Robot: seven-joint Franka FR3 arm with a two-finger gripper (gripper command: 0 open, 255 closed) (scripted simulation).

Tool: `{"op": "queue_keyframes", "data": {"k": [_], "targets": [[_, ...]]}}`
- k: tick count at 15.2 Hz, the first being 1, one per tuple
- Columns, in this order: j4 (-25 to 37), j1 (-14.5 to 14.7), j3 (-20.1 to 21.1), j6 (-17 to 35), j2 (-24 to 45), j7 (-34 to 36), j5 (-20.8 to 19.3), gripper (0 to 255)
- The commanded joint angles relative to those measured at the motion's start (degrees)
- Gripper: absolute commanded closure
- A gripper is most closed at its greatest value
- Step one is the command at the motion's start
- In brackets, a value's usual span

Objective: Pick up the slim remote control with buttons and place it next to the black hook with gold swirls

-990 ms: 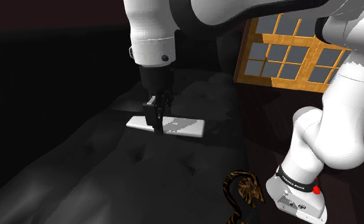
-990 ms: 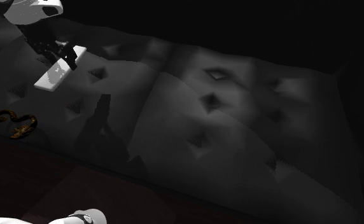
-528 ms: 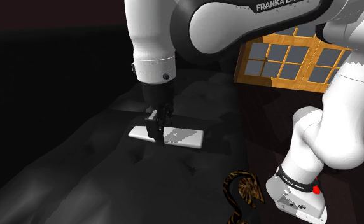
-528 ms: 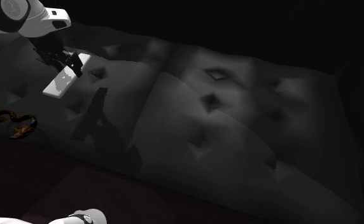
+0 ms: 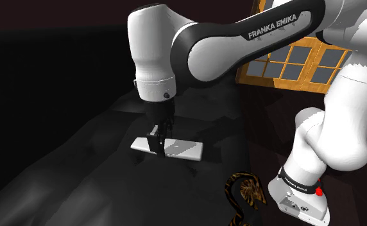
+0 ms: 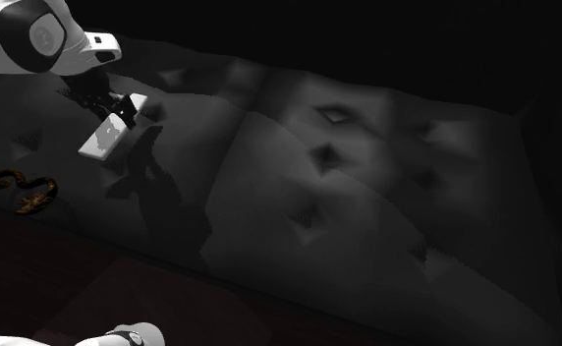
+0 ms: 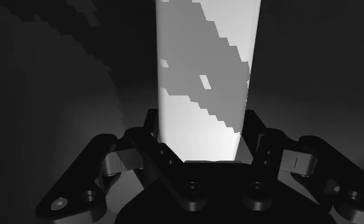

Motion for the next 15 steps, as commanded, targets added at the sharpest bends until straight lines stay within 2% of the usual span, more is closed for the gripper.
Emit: {"op": "queue_keyframes", "data": {"k": [1, 7, 8, 13, 15], "targets": [[-0.45, 0.02, 0.02, 0.49, 0.00, 0.02, 0.00, 255], [-0.45, 0.02, 0.02, 0.49, 0.00, 0.02, 0.00, 255], [-0.45, 0.02, 0.02, 0.49, 0.00, 0.02, 0.00, 0], [-0.44, 0.02, 0.02, 0.49, 0.00, 0.02, 0.00, 0], [3.16, -0.04, -0.04, -3.34, -0.24, 0.00, 0.02, 0]]}}
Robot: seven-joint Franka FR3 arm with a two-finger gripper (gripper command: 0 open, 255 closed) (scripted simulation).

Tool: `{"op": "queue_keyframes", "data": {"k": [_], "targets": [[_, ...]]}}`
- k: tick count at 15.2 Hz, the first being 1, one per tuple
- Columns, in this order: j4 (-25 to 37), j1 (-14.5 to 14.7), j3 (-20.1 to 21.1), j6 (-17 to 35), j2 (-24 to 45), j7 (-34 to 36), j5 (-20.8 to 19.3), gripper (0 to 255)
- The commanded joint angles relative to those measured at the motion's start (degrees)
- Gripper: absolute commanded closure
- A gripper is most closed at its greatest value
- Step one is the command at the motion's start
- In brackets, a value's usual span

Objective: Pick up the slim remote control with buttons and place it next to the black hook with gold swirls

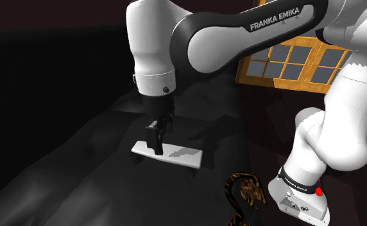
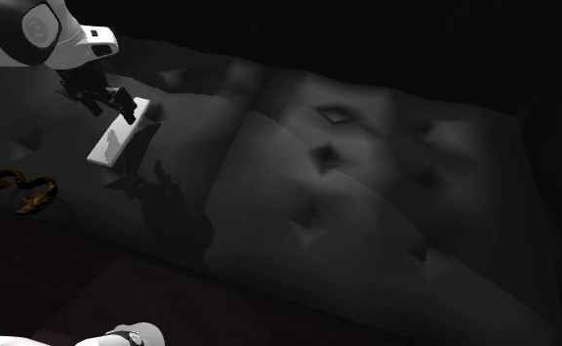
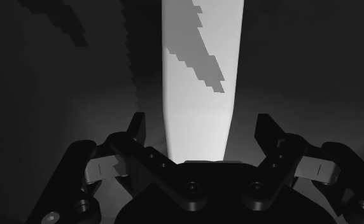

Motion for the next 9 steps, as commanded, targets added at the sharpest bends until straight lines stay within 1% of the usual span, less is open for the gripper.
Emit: {"op": "queue_keyframes", "data": {"k": [1, 2, 9], "targets": [[3.34, 0.00, -0.01, -3.44, -0.06, 0.07, 0.00, 0], [4.92, -0.02, -0.02, -4.97, 0.00, 0.09, -0.03, 0], [4.92, -0.02, -0.02, -4.97, 0.00, 0.09, -0.03, 0]]}}
